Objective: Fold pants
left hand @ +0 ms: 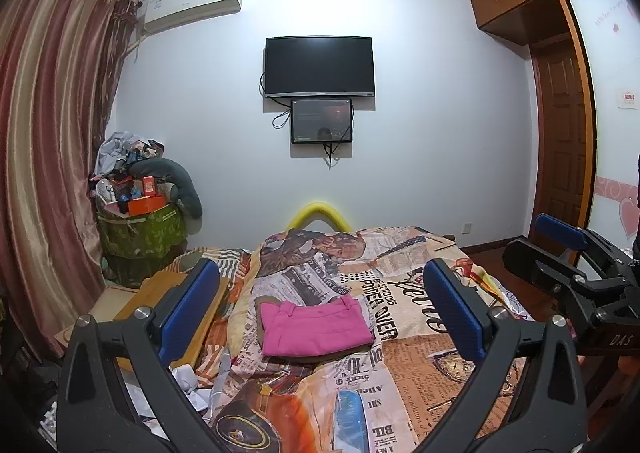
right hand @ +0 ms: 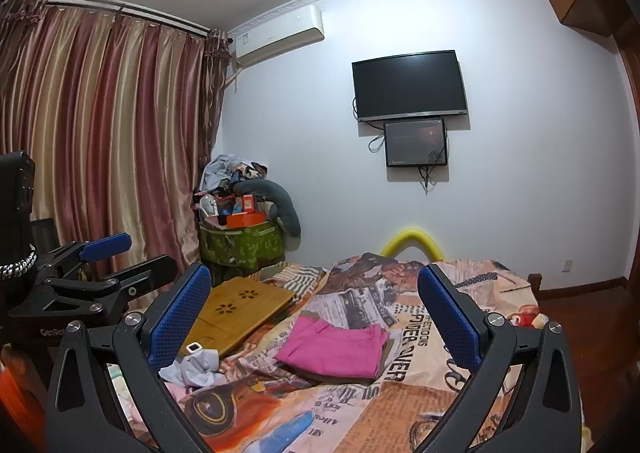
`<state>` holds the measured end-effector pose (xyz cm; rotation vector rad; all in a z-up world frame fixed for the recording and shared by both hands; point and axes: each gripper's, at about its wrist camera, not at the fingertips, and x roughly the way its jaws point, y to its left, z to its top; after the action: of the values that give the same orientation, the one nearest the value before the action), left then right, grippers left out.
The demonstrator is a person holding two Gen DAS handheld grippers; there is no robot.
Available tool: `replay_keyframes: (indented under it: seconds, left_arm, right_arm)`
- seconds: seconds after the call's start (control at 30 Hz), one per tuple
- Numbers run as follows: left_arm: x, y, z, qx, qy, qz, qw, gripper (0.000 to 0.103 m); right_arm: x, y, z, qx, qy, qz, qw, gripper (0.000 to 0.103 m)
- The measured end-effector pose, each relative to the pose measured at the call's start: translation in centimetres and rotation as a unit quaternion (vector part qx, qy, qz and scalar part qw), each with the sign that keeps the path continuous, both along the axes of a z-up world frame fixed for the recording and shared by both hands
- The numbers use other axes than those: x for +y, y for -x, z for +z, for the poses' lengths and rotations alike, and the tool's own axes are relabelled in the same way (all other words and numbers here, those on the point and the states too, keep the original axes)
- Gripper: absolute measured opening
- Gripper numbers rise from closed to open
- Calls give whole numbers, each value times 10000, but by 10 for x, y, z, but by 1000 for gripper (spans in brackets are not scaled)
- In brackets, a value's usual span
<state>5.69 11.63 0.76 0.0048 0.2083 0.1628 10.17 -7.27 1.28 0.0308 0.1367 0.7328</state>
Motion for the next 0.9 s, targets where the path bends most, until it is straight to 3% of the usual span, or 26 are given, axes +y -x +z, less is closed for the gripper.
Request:
replay_keyframes:
  seconds: [0.9]
  left_arm:
    - [-3, 0, -3, 98, -36, -248, 9996, 103]
  right_arm:
    - [-2, 1, 2, 45, -33, -46, 10000, 103]
